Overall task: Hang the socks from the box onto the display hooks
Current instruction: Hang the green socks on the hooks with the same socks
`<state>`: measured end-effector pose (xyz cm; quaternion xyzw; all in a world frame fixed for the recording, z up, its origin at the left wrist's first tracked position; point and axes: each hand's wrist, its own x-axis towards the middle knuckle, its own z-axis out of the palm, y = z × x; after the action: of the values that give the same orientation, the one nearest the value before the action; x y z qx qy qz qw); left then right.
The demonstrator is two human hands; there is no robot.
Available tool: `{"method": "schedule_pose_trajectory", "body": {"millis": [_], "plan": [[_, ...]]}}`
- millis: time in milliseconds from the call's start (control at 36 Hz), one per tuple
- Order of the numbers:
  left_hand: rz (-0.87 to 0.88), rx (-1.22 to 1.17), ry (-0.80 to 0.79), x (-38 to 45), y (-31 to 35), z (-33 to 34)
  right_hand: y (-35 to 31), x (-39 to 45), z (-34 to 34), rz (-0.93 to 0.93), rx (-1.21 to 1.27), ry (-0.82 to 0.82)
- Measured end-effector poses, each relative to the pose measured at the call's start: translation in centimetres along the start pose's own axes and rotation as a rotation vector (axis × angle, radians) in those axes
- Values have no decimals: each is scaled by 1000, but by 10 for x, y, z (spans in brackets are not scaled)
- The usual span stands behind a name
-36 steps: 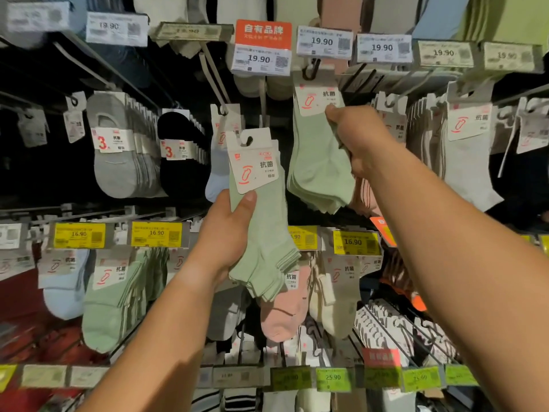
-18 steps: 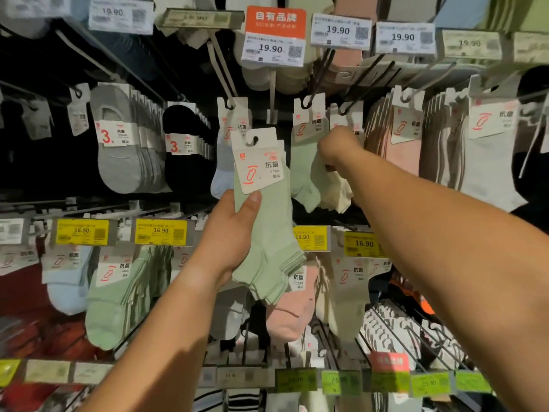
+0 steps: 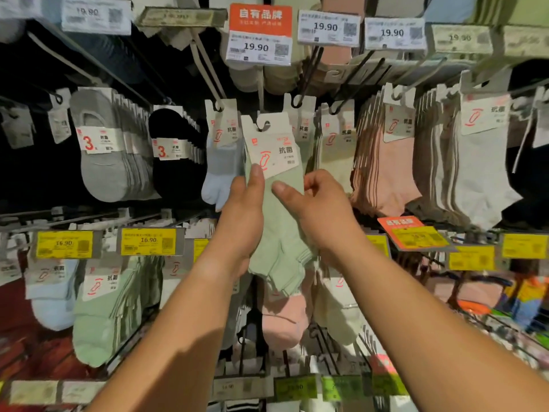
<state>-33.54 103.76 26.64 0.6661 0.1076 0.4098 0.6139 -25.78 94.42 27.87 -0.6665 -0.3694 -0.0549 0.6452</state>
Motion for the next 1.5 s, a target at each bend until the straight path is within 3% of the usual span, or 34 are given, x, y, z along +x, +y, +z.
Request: {"method": "schedule_pose_trajectory", "body": {"millis": [139, 278, 444, 639, 833, 1028, 1250, 1389, 1500], "plan": [[-67, -135, -4, 4, -2, -4, 2, 5, -12, 59, 112, -34], [14, -66, 10, 8, -9, -7, -1, 10, -25, 192, 277, -78], [62, -54, 33, 13, -9, -12, -17, 31, -48, 127, 336, 50], [64, -96, 21, 13, -10, -12, -43, 47, -52, 10, 384, 45], [68, -133, 9, 13, -10, -12, -53, 59, -48, 22, 332, 66], [66, -121, 25, 16, -12, -17, -40, 94, -39, 62, 139, 132], [62, -110, 58, 16, -11, -17, -7, 145, -17, 216, -359, 136], [68, -98, 60, 16, -9, -20, 9, 147, -11, 265, -382, 157], [59, -123, 60, 18, -7, -22, -3, 122, -18, 101, -401, 272]]}}
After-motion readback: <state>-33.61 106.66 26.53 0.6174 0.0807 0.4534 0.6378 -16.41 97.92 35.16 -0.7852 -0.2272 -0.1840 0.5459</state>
